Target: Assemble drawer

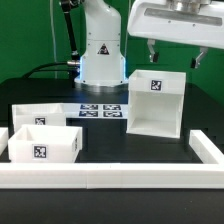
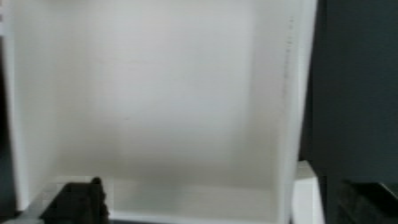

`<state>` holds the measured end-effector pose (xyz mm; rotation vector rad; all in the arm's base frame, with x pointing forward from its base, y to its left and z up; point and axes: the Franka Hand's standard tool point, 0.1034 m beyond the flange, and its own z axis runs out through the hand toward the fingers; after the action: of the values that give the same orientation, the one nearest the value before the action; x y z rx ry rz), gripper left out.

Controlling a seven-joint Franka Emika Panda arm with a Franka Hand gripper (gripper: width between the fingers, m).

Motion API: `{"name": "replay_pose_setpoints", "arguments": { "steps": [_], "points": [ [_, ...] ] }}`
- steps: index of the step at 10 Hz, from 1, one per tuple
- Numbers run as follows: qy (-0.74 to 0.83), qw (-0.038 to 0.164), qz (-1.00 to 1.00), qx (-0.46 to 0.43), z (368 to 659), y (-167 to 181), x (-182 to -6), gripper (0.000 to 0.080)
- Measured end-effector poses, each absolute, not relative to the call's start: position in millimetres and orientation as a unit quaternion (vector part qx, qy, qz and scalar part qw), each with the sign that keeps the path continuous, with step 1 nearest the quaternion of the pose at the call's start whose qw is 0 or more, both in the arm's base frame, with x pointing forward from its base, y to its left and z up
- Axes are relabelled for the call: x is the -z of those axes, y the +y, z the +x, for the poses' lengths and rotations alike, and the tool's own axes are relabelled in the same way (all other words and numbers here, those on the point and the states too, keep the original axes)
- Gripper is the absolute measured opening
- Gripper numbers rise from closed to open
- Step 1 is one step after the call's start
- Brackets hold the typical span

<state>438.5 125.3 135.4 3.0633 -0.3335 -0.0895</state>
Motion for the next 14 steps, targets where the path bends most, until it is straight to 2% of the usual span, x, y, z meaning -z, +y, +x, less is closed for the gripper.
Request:
{"name": "replay_pose_setpoints", "arguments": {
  "steps": [1,2,3,5,8,9,10,11,13,14],
  "points": [
    [-0.101,0.019,0.994,0.023,434,127,-129.7,0.065],
    [-0.115,0.0,0.993,0.01,433,131,-124.1,0.065],
    [-0.116,-0.008,0.993,0.009,430,133,-119.9,0.065],
    [-0.124,-0.017,0.992,0.008,426,136,-108.9,0.065],
    [-0.129,-0.014,0.991,0.025,416,140,-94.8,0.065],
    [-0.129,-0.015,0.991,0.025,416,140,-94.7,0.0499],
    [-0.129,-0.014,0.991,0.026,416,140,-95.2,0.0499],
    [-0.129,-0.015,0.991,0.025,417,140,-95.9,0.0329],
    [-0.126,-0.015,0.992,0.025,416,139,-94.7,0.0054],
    [-0.126,-0.015,0.992,0.025,416,139,-94.5,0.0054]
  ]
}}
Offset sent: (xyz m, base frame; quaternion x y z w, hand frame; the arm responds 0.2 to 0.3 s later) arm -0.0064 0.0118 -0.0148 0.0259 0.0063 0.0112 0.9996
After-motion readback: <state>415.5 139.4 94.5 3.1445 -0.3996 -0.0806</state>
